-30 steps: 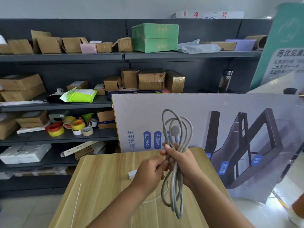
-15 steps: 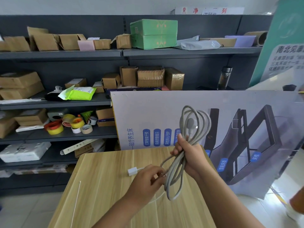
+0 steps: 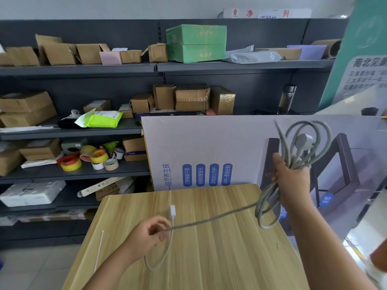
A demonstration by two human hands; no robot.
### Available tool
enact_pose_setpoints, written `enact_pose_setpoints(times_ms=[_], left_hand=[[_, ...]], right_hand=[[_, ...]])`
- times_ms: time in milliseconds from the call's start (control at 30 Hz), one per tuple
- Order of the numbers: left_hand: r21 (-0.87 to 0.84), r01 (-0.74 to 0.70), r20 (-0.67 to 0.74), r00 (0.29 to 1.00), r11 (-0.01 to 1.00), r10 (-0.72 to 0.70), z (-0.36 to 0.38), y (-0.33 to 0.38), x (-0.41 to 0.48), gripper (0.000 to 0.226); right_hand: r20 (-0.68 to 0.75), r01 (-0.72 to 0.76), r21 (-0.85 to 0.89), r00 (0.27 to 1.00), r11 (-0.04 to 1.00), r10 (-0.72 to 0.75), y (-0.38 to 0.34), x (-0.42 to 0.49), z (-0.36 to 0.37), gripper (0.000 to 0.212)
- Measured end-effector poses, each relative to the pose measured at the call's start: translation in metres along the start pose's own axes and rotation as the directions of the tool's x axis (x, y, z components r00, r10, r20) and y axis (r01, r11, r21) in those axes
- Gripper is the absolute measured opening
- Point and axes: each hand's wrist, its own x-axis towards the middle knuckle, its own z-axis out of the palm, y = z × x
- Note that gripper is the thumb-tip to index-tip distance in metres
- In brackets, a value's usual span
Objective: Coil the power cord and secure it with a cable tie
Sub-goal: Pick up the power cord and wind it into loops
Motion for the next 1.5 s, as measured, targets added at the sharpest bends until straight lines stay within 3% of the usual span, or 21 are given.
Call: enact_pose_setpoints(times_ms=[67,233,300,400,533,633,700,767,867,933,1000,1100,1167,1233,1333,1400,1500], left_hand=[[0.016,-0.058,-0.049,0.997,0.998,0.058,-0.009,0.013,0.003,0.024],[0.258,-0.251,0.085,0.968,0.933,0.237,-0.015,0.066,0.012,0.012],[0.306,-0.329,0.043,0.942,0.893,0.333,-0.010,0.088,0.018,0.012],[0.278,-0.312,-0.147,0.921,0.908,0.362,-0.001,0.120,0.025,0.012],[0.309,-0.358,-0.310,0.838,0.881,0.449,0.008,0.133,0.033,0.027],[0.393,-0.395,-0.361,0.764,0.830,0.534,0.008,0.132,0.035,0.029],[0.418,-0.449,-0.356,0.719,0.790,0.597,0.011,0.134,0.036,0.030],[0.443,-0.485,-0.351,0.680,0.754,0.644,0.017,0.136,0.038,0.031],[0.454,-0.437,-0.408,0.673,0.777,0.617,0.021,0.130,0.040,0.037],[0.307,-0.378,-0.417,0.772,0.874,0.480,0.021,0.118,0.041,0.032],[0.027,-0.319,-0.306,0.899,0.947,0.312,0.022,0.098,0.041,0.034],[-0.140,-0.253,-0.180,0.957,0.957,0.226,0.020,0.063,0.040,0.051],[-0.162,-0.212,-0.096,0.975,0.964,0.199,0.020,0.042,0.036,0.046],[-0.141,-0.159,0.008,0.987,0.977,0.162,0.021,0.031,0.029,0.026],[-0.001,-0.079,0.126,0.989,0.997,0.078,0.019,0.016,0.024,0.019],[0.073,-0.058,0.125,0.991,0.996,0.048,0.017,0.009,0.023,0.022],[0.040,-0.089,-0.018,0.996,0.995,0.090,0.016,0.021,0.023,0.027]], right_hand=[[0.063,0.044,-0.158,0.997,0.986,-0.034,0.001,-0.003,0.001,0.032],[0.331,0.167,-0.411,0.943,0.896,-0.023,0.011,-0.024,0.020,0.026],[0.449,0.178,-0.399,0.893,0.899,0.023,0.018,-0.041,0.033,0.030],[0.599,0.125,-0.325,0.794,0.937,0.102,0.031,-0.072,0.053,0.028],[0.671,-0.157,-0.146,0.710,0.977,0.215,0.039,-0.091,0.063,0.022],[0.732,-0.337,-0.040,0.630,0.941,0.257,0.038,-0.089,0.060,0.016],[0.775,-0.331,-0.056,0.580,0.942,0.250,0.038,-0.088,0.061,0.003],[0.786,-0.300,-0.101,0.561,0.949,0.261,0.040,-0.087,0.062,0.011],[0.783,-0.324,-0.043,0.577,0.945,0.234,0.041,-0.084,0.063,0.012],[0.763,-0.359,0.060,0.618,0.931,0.188,0.044,-0.079,0.062,0.014],[0.737,-0.367,0.156,0.661,0.917,0.139,0.045,-0.072,0.059,0.018],[0.679,-0.398,0.315,0.728,0.862,0.089,0.045,-0.058,0.051,0.024],[0.619,-0.410,0.410,0.781,0.815,0.082,0.043,-0.047,0.045,0.027],[0.533,-0.374,0.462,0.842,0.804,0.084,0.038,-0.037,0.040,0.030],[0.406,-0.301,0.518,0.910,0.800,0.080,0.030,-0.023,0.033,0.033],[0.325,-0.260,0.533,0.941,0.805,0.089,0.026,-0.014,0.028,0.032],[0.268,-0.181,0.393,0.961,0.902,0.076,0.027,-0.009,0.025,0.031]])
